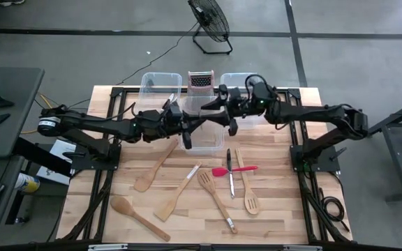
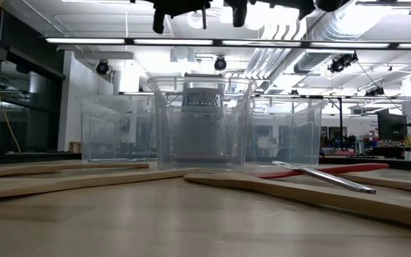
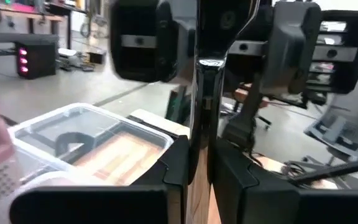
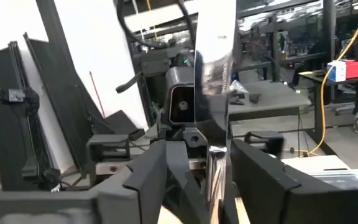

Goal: Pick & Place Kitchen Items
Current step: Put the silver knife into the left transparent bin

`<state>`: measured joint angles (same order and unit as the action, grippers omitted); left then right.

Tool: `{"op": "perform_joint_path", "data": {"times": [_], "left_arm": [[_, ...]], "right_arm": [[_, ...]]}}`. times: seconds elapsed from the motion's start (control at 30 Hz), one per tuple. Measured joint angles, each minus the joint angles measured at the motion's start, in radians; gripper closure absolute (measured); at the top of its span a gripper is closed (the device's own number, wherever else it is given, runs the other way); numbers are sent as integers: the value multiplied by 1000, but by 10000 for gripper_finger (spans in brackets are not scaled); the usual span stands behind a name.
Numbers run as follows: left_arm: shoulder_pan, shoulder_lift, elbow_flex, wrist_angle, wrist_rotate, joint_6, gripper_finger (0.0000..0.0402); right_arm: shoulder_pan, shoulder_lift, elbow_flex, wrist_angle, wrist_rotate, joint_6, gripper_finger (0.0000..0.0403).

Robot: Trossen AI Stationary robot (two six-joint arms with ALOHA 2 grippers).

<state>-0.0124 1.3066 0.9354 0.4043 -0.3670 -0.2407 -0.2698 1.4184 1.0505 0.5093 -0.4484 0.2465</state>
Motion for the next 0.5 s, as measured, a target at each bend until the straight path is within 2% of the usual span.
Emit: {"op": "perform_joint_path", "data": {"times": [0.13,0.33,0.5], "left_arm": [[0,-50,0,-101,-91,-11,362],[7,-170,0,-346,-273,-105,362],[89,-229,-1,-500,-300,-201,362]], "right_arm": [[-40,-63,0,-130,4,12,221],[-125,-176,0,-331,55,-4,220],[-190,-240,0,-452,58,-39,220]]}}
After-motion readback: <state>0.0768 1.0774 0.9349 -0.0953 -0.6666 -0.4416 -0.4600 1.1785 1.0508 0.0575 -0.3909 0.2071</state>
